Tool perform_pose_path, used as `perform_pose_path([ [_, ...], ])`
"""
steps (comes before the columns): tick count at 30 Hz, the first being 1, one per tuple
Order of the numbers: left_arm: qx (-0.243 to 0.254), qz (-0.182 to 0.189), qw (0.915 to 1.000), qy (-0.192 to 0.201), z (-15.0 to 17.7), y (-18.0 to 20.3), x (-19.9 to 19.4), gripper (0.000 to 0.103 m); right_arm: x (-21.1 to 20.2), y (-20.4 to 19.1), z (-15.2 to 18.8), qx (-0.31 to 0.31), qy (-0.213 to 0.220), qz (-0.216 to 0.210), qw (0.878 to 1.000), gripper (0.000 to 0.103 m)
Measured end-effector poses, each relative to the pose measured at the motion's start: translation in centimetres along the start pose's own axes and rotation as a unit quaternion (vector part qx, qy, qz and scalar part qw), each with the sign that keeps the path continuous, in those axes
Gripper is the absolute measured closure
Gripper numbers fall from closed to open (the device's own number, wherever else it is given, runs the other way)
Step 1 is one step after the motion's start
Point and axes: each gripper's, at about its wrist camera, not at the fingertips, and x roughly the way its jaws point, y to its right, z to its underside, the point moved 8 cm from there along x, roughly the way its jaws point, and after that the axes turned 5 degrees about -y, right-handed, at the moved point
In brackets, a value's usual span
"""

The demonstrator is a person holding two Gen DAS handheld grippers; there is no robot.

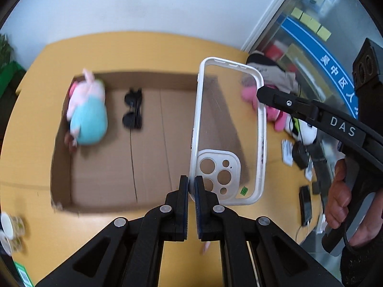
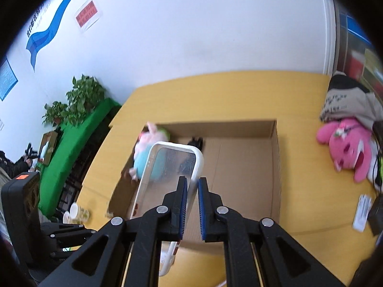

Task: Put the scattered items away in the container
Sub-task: 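Lift the phone case with the left gripper and carry it into the box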

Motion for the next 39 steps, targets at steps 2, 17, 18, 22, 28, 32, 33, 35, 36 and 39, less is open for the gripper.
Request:
perform_pose_path([
  [2, -0.002, 0.004, 1.0000, 0.001, -1.5, 0.0, 0.3, 0.099, 0.4, 0.9, -1.4, 0.003, -0.003, -0.003, 1.000, 0.095],
  [17, -0.034, 0.013, 0.9983, -0.045, -8.6, -2.9, 8.5, 0.098, 12.6, 6.5, -6.3, 0.017, -0.084, 0.004, 0.996, 0.095],
  [18, -0.041, 0.013, 0.9977, -0.052, -8.8, -3.4, 9.5, 0.098, 13.7, 6.7, -6.4, 0.015, -0.092, 0.004, 0.996, 0.095],
  [22, -0.051, 0.005, 0.9961, -0.072, -9.2, -4.7, 12.3, 0.098, 18.0, 7.3, -6.1, 0.004, -0.125, 0.006, 0.992, 0.095],
  [28, -0.075, -0.011, 0.9914, -0.106, -9.1, -7.1, 16.9, 0.098, 24.4, 8.2, -4.7, -0.009, -0.171, 0.006, 0.985, 0.095],
  [32, -0.091, -0.016, 0.9885, -0.119, -9.4, -8.4, 19.5, 0.098, 27.8, 8.9, -4.2, -0.018, -0.191, 0.009, 0.981, 0.095],
  [33, -0.095, -0.016, 0.9879, -0.122, -9.6, -8.6, 20.1, 0.098, 28.5, 9.1, -4.2, -0.021, -0.195, 0.012, 0.980, 0.095],
  [35, -0.097, -0.019, 0.9868, -0.128, -9.8, -9.0, 21.2, 0.098, 29.6, 9.4, -4.1, -0.024, -0.200, 0.019, 0.979, 0.095],
  [36, -0.101, -0.019, 0.9858, -0.133, -9.7, -9.2, 21.7, 0.098, 30.1, 9.6, -4.1, -0.023, -0.202, 0.021, 0.979, 0.095],
  [39, -0.107, -0.026, 0.9831, -0.146, -9.5, -9.8, 23.0, 0.098, 31.4, 10.1, -3.8, -0.019, -0.210, 0.024, 0.977, 0.095],
])
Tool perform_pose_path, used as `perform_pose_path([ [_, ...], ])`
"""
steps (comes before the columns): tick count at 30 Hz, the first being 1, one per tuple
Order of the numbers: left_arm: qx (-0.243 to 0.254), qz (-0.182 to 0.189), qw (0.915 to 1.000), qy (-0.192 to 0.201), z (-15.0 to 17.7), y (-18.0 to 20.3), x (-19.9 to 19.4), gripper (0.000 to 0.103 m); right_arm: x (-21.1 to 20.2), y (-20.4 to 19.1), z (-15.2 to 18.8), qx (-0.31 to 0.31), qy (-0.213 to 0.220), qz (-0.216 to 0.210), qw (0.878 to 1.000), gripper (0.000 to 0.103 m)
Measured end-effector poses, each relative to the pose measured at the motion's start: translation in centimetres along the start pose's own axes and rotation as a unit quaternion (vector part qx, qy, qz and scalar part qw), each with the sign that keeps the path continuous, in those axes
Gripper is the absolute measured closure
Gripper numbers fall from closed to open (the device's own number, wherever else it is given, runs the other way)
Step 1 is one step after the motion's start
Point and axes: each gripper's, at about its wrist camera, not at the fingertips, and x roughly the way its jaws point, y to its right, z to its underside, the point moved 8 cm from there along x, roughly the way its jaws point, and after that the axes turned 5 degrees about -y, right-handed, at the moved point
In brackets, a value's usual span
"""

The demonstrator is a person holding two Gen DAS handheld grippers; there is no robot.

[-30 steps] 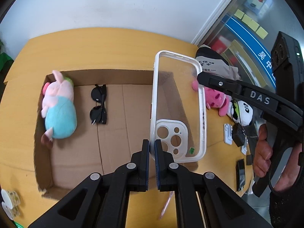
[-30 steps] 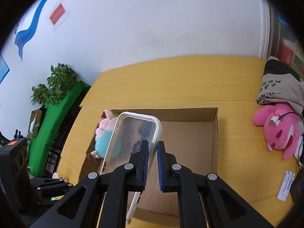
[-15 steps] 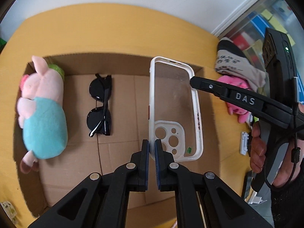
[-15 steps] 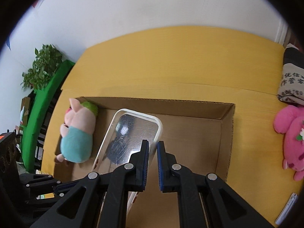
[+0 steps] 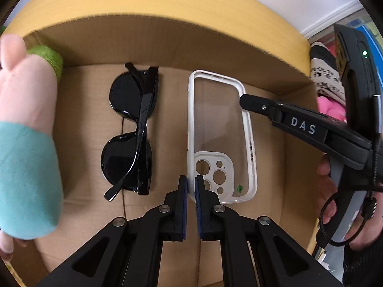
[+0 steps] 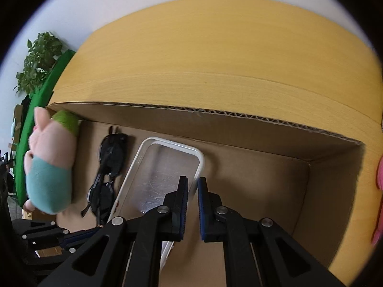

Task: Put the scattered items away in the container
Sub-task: 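Lift the phone case with the left gripper and carry it into the box, then open the left gripper to release the phone case in the box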

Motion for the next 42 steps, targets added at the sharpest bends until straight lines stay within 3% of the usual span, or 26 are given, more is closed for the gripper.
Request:
perform_pose_path([
  [4, -0.001, -0.018, 0.9998, -0.003, 0.1, -0.5, 0.6, 0.098, 0.9, -0.1, 0.4, -0.010, -0.002, 0.006, 1.000, 0.095],
  [7, -0.010, -0.004, 0.9999, 0.001, 0.2, -0.7, 0.3, 0.096, 0.8, -0.2, 0.6, -0.014, 0.014, 0.000, 1.000, 0.094],
  [8, -0.011, -0.001, 0.9999, 0.003, 0.4, -0.7, -0.1, 0.088, 0.6, -0.3, 0.7, -0.015, 0.020, -0.002, 1.000, 0.087],
  [9, -0.009, -0.003, 0.9999, 0.009, 0.5, -0.7, -0.5, 0.082, 0.2, -0.4, 0.8, -0.017, 0.027, -0.001, 0.999, 0.074],
  [11, 0.000, -0.008, 0.9996, 0.028, 0.9, -0.6, -1.9, 0.050, -1.2, -0.4, 1.0, -0.021, 0.044, 0.012, 0.999, 0.056],
  [16, 0.029, -0.009, 0.9943, 0.102, 3.2, 0.4, -7.8, 0.024, -7.0, -0.9, 3.3, -0.029, 0.089, 0.046, 0.995, 0.045],
  [27, 0.092, -0.059, 0.9755, 0.191, 13.6, 3.8, -18.2, 0.008, -18.6, -2.9, 13.9, 0.015, 0.131, 0.081, 0.988, 0.041],
  [42, 0.098, -0.037, 0.9682, 0.227, 22.3, 5.9, -21.9, 0.008, -25.1, -7.2, 22.6, 0.004, 0.167, 0.099, 0.981, 0.041],
])
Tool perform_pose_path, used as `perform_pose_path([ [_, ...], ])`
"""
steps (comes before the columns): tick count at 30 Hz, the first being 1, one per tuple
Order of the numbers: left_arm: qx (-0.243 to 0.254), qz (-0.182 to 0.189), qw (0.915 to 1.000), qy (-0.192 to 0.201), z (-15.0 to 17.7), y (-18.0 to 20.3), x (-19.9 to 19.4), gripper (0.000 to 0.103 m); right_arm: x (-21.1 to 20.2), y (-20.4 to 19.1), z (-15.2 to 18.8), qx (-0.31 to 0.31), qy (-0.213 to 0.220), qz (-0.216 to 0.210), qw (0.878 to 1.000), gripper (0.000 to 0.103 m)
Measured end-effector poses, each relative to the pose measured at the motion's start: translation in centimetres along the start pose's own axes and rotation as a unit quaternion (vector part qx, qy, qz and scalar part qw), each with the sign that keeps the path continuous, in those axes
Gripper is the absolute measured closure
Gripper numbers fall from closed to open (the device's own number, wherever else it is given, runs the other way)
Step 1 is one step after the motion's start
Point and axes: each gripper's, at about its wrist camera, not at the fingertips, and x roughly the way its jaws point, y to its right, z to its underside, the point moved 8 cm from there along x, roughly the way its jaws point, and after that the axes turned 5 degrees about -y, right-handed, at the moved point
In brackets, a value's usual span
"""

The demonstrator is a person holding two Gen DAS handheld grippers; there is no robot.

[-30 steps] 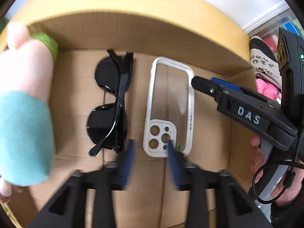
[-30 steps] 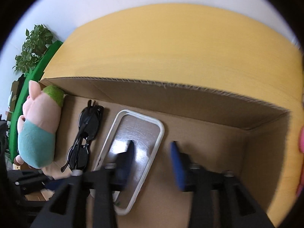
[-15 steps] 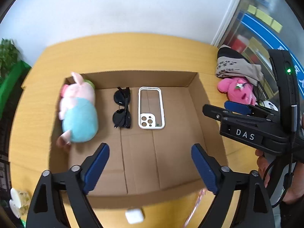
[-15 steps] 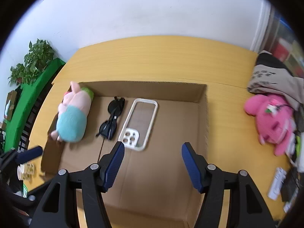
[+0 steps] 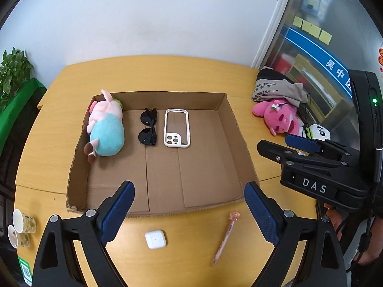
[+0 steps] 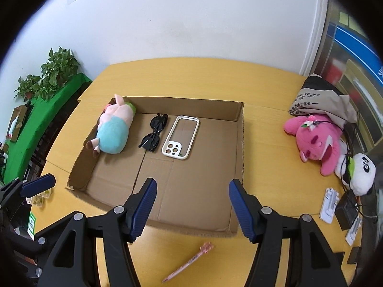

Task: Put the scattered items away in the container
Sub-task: 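Move the left gripper toward the pink pen on the table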

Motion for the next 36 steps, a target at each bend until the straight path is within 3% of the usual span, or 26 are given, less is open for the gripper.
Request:
perform_pose_path([
  [10, 0.003, -0.005, 0.9999, 0.015, 1.2, -0.3, -2.0, 0.008, -2.2, -1.5, 1.5, -0.007, 0.010, -0.003, 1.000, 0.041],
  [16, 0.007, -0.001, 1.0000, 0.002, 2.5, -0.1, -1.4, 0.008, -1.6, -1.8, 2.5, -0.004, 0.001, -0.008, 1.000, 0.041],
  [21, 0.011, 0.010, 0.9991, -0.040, 4.8, -0.1, 1.2, 0.008, 0.1, -0.8, 4.3, 0.019, -0.025, -0.022, 0.999, 0.041],
  [25, 0.023, 0.028, 0.9953, -0.090, 7.8, 0.5, 4.6, 0.008, 3.0, 1.9, 7.8, 0.059, -0.067, -0.019, 0.996, 0.041],
  [29, 0.039, 0.046, 0.9864, -0.153, 11.7, 1.7, 9.0, 0.008, 6.5, 4.1, 12.3, 0.103, -0.124, -0.025, 0.987, 0.040],
  [36, 0.067, 0.077, 0.9697, -0.222, 16.2, 4.6, 14.4, 0.012, 11.4, 4.9, 16.9, 0.146, -0.189, -0.046, 0.970, 0.041],
])
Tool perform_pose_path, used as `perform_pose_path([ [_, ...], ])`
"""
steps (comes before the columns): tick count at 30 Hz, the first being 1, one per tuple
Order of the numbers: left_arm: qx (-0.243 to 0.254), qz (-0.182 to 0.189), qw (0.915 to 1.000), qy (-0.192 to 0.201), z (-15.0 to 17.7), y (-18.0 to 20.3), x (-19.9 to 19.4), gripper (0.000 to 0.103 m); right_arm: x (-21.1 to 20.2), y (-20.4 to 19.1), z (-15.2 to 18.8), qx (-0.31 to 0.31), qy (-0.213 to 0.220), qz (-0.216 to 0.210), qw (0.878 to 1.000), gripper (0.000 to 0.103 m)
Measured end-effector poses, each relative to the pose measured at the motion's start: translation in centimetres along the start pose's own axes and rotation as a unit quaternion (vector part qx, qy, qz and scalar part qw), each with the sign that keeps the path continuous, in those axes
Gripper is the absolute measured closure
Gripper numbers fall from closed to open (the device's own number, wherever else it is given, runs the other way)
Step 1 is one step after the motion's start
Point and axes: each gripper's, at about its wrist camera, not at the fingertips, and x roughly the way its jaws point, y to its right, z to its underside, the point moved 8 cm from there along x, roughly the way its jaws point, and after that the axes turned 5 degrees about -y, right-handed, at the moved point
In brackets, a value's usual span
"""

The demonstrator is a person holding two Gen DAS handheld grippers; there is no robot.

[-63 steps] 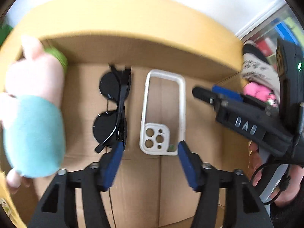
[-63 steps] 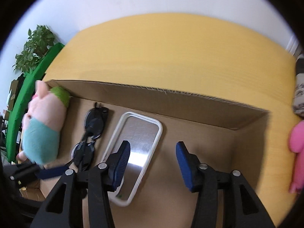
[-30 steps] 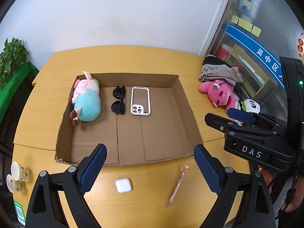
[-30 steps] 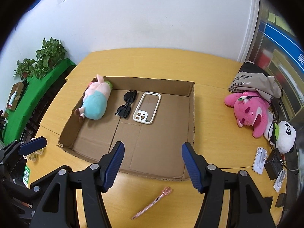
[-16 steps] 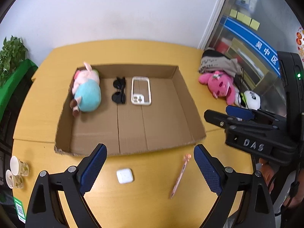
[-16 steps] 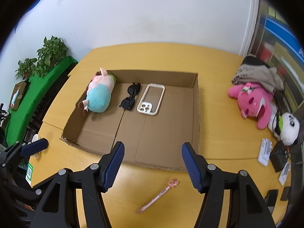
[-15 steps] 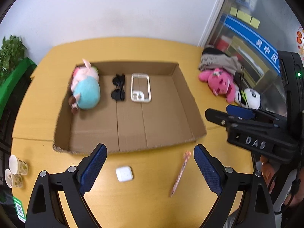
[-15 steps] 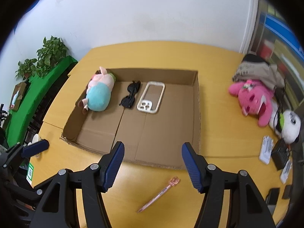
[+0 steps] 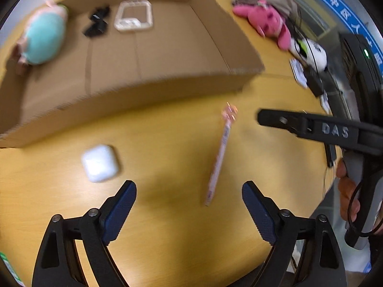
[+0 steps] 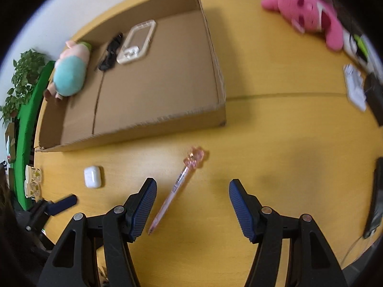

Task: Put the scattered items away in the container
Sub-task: 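Move the left gripper toward the pink pen on the table, then close the left gripper on the pink pen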

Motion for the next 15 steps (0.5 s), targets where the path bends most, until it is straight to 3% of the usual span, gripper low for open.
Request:
perform_pose_path([
  [3, 0.014, 0.007, 0.9997, -0.020, 0.3, 1.3, 2.3, 0.015, 2.2, 0.4, -0.1, 0.018, -0.019, -0.011, 1.000, 0.041],
  [7, 0.022, -0.004, 0.9985, -0.050, 0.6, 2.1, 4.9, 0.029, 3.9, 0.5, -0.9, 0.031, -0.023, -0.018, 0.999, 0.041],
  [10, 0.027, -0.014, 0.9979, -0.058, 0.8, 2.6, 6.2, 0.034, 5.3, 0.9, -1.2, 0.036, -0.034, 0.000, 0.999, 0.041],
  [15, 0.053, -0.039, 0.9966, -0.048, 0.8, 3.7, 7.1, 0.042, 6.1, 0.8, -0.9, 0.035, -0.040, 0.007, 0.999, 0.058],
])
